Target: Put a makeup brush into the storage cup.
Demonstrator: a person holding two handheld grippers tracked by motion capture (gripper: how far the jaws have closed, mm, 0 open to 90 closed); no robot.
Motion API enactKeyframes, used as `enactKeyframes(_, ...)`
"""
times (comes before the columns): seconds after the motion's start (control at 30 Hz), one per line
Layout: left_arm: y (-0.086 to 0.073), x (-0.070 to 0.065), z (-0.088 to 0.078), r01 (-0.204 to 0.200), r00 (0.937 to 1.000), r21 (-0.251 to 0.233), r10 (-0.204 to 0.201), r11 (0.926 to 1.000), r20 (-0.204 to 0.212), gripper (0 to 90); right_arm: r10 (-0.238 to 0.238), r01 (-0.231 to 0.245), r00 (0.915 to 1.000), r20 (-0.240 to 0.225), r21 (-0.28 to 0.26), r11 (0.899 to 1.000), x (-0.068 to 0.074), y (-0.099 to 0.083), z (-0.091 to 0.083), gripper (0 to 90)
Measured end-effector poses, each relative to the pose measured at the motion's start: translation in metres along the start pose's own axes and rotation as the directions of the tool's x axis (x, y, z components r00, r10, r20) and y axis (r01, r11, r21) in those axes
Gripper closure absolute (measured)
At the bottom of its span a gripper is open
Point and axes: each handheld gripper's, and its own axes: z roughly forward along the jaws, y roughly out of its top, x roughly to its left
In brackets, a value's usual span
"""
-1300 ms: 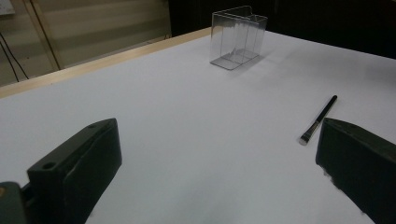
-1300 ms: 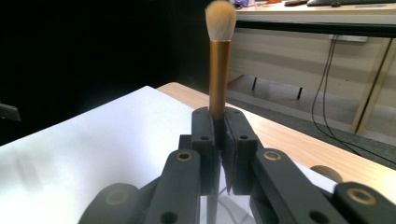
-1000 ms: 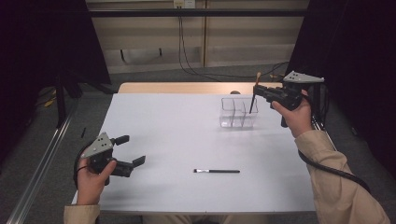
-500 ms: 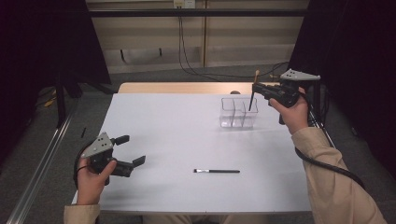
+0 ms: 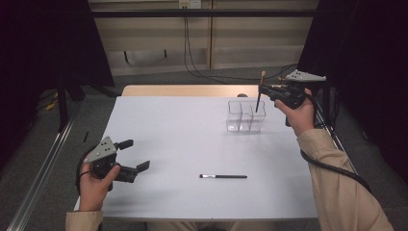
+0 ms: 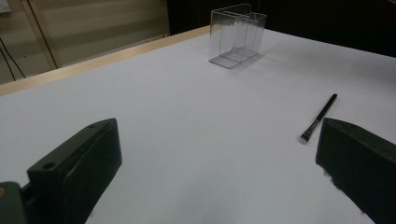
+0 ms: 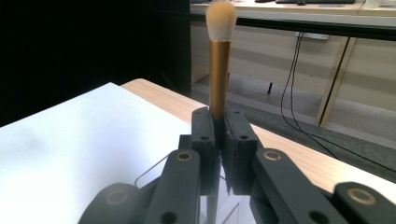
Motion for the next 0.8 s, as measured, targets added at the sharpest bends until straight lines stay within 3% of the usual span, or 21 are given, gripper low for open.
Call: enactKeyframes(0.8, 0.000, 0.000, 0.000, -0.011, 0.9999, 0.003, 0.011, 0.9999, 0.002, 0.3, -0.002, 0.001, 0.9999, 0.017, 0.025, 1.000, -0.004, -0.017, 0.008, 84.1)
